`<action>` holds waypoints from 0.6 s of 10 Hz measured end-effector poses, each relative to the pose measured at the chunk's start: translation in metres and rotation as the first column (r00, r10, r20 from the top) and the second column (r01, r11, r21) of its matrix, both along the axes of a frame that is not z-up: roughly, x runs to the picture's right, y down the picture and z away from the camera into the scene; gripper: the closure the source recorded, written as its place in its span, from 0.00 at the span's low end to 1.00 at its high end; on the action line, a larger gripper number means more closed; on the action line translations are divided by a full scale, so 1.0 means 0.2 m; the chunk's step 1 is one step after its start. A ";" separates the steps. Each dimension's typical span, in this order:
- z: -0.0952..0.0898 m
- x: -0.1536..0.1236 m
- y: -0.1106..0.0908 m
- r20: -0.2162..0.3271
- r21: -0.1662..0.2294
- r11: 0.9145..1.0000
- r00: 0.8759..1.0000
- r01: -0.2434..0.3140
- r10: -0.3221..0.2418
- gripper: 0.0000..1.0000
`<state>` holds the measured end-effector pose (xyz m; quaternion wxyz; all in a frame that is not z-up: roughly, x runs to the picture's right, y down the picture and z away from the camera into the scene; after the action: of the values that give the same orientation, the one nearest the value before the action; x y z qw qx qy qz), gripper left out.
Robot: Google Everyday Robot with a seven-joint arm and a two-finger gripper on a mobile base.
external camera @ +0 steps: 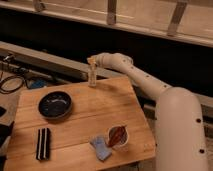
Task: Stand the bottle upright
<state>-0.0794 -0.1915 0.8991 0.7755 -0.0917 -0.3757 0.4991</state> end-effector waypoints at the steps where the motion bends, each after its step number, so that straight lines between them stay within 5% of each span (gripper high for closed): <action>1: 0.00 -0.01 0.00 0.006 -0.005 1.000 1.000 0.005 -0.005 1.00; 4: 0.00 -0.04 0.00 0.018 -0.016 1.000 1.000 0.023 -0.023 1.00; 6: 0.00 -0.04 0.01 0.018 -0.021 0.999 1.000 0.026 -0.026 0.89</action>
<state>-0.0867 -0.1897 0.8984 0.7776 -0.1090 -0.3761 0.4920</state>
